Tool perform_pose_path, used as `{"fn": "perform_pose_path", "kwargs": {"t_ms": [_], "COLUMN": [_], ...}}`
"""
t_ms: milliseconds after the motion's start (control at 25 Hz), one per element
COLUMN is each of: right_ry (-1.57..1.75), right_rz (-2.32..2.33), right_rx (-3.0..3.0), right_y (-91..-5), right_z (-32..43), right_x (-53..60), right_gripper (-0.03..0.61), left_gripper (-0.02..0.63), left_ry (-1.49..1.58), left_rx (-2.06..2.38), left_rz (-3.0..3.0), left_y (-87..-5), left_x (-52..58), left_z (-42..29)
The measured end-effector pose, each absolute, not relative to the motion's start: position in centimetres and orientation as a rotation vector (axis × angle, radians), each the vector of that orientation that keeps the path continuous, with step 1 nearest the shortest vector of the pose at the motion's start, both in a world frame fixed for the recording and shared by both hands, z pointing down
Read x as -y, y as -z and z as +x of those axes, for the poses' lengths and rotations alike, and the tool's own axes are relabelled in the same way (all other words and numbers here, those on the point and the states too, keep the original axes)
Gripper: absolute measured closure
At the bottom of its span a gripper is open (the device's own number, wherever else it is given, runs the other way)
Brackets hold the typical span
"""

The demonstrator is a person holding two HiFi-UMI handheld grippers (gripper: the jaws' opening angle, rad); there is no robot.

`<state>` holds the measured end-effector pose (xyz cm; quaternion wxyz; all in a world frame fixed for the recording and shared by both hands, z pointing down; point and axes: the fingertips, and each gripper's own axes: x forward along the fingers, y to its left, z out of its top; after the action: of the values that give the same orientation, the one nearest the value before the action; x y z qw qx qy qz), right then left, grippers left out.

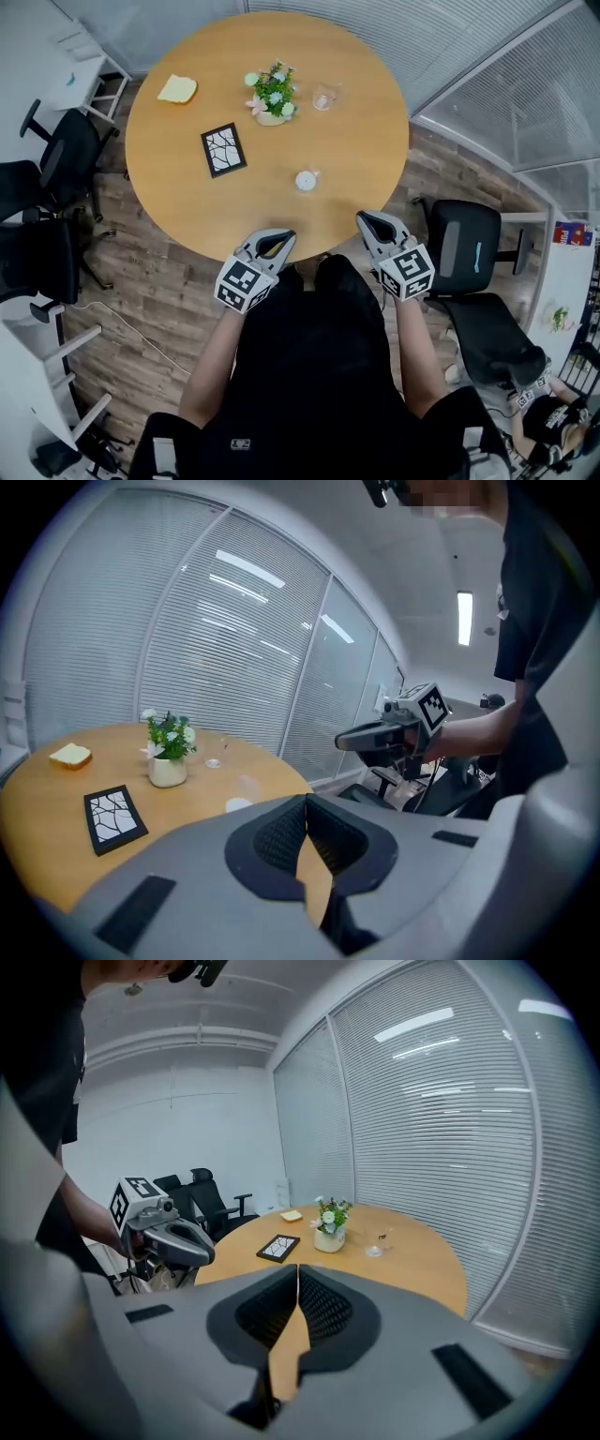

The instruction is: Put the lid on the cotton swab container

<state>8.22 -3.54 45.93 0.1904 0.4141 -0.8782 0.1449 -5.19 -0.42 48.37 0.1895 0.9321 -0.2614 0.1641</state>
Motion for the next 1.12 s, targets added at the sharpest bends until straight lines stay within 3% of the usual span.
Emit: {"fn": "perform_pose_path", "kwargs": {"t_ms": [760, 1120], "right_ry": [-0.511, -0.59], "right_rz": [0.997, 0.946], "right_rx": [2.471, 2.444], "right_y": [-51.3, -54.4], "right_z": [5.6, 5.4], "right_x": [11.7, 12.9], "right_gripper": [0.572, 0.572], "left_gripper": [0.606, 0.606], "left_ry": [-0.537, -0.723], "left_rx": [0.668, 0.637], "left_rz": [2.53, 2.489], "left_y": [-56.2, -62.1], "left_x": [5.8, 7.4], "left_z": [-4.4, -4.4]}}
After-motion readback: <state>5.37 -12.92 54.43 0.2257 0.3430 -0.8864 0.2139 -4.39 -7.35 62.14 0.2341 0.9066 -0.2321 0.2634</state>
